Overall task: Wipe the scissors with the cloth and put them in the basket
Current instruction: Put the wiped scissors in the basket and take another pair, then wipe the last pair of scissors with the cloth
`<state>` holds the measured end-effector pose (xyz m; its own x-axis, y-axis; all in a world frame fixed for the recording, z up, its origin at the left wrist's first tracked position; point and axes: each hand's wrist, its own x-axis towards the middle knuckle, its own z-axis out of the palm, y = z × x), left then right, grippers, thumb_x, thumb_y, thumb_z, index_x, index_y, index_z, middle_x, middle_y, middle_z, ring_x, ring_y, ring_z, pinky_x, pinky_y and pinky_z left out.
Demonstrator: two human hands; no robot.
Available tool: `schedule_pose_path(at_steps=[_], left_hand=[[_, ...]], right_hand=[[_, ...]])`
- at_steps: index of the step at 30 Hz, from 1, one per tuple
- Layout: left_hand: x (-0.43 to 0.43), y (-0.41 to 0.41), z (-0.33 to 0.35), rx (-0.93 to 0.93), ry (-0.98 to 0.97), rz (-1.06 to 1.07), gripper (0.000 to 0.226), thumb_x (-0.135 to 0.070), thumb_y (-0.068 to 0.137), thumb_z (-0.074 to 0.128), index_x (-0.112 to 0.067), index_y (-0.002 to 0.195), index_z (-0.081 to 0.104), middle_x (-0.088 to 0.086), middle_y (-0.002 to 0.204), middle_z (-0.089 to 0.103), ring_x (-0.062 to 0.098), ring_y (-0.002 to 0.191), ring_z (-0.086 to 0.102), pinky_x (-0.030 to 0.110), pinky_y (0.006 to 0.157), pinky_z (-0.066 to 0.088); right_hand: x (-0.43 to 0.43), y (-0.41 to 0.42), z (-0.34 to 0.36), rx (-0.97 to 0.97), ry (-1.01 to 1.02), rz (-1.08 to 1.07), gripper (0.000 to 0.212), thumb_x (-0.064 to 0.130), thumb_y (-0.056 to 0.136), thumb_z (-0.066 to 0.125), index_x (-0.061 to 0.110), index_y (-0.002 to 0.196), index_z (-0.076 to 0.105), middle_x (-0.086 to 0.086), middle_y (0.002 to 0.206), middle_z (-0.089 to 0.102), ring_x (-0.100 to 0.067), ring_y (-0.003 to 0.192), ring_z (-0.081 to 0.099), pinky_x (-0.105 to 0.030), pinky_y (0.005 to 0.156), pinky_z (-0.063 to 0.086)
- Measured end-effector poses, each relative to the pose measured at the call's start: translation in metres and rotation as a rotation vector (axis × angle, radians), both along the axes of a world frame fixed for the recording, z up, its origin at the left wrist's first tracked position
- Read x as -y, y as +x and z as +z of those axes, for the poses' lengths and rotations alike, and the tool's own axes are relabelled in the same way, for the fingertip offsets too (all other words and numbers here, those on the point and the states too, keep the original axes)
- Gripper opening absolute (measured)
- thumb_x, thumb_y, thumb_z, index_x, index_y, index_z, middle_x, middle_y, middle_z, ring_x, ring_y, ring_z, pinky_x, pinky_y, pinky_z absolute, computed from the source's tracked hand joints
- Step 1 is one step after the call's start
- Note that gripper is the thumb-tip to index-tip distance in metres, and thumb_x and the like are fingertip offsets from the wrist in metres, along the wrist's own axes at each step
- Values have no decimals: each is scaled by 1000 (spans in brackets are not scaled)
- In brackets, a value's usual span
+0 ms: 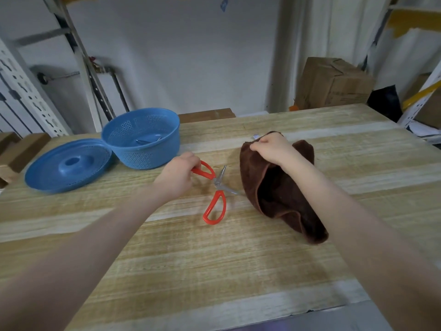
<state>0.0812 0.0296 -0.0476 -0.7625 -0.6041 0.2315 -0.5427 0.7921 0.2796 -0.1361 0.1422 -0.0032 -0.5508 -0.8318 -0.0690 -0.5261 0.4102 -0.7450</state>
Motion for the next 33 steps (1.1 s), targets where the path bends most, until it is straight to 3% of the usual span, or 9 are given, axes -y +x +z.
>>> schedule_pose_path(at_steps=[2, 4, 8, 12, 14, 17, 23, 27, 33], left_hand=[[0, 0, -2, -23, -11, 2, 29, 14, 82, 48, -7, 97, 62, 2, 97, 54, 23, 92, 54, 31, 80, 45], [2, 2, -2, -56, -27, 1, 29, 14, 83, 48, -7, 97, 62, 3, 97, 55, 23, 92, 53, 32, 80, 44], [6, 7, 0, -111, -101, -14, 29, 15, 81, 51, -8, 96, 61, 1, 97, 54, 24, 90, 52, 30, 78, 42], [3, 5, 5, -119, -167, -41, 30, 17, 81, 51, -8, 96, 60, 4, 100, 55, 17, 87, 42, 25, 78, 34], [2, 3, 7, -126, -179, -47, 31, 17, 81, 49, -8, 96, 60, 4, 100, 54, 14, 85, 37, 24, 78, 32], [-1, 2, 10, -114, -199, -53, 34, 18, 79, 47, -8, 96, 59, 4, 100, 53, 14, 84, 34, 21, 76, 28], [-6, -4, 18, -112, -220, -60, 37, 19, 75, 45, -7, 97, 59, 5, 100, 53, 16, 83, 33, 23, 74, 28], [-11, -9, 16, -169, -232, -89, 35, 20, 76, 47, -6, 96, 61, 8, 99, 57, 19, 81, 38, 34, 75, 43], [-40, -10, 8, -445, -103, 11, 47, 5, 85, 55, -4, 130, 44, 13, 128, 40, 26, 104, 55, 30, 84, 49]], right_hand=[[-3, 5, 4, 242, 90, -28, 10, 22, 95, 51, 16, 96, 60, 1, 80, 58, -14, 69, 59, -24, 54, 44], [-5, 7, -1, 444, 104, 12, 17, 16, 97, 47, 13, 105, 61, -4, 92, 64, -17, 80, 65, -27, 61, 52], [-10, 12, -16, 808, -43, 138, 24, 7, 92, 39, 14, 89, 62, -4, 93, 67, -23, 99, 64, -42, 96, 48], [-8, 37, -27, 607, -1, 218, 23, 9, 96, 46, 16, 86, 66, -5, 99, 73, -23, 102, 68, -38, 95, 52], [-6, 47, -32, 427, 7, 249, 15, 25, 97, 55, 17, 100, 68, -5, 102, 73, -19, 100, 68, -37, 97, 51], [-8, 55, -34, 290, 52, 276, 30, 43, 97, 53, 18, 100, 70, -1, 100, 73, -14, 97, 67, -33, 96, 50], [-10, 65, -40, 327, -23, 266, 26, 39, 93, 61, 16, 93, 72, 0, 84, 73, -12, 82, 67, -28, 84, 51], [-11, 71, -44, 307, -105, 189, 22, 27, 96, 59, 12, 85, 71, -2, 73, 67, -10, 67, 61, -19, 64, 47], [-13, 68, -48, 346, -167, 99, 25, 23, 97, 57, 2, 90, 69, -8, 76, 64, -16, 69, 60, -23, 63, 46]])
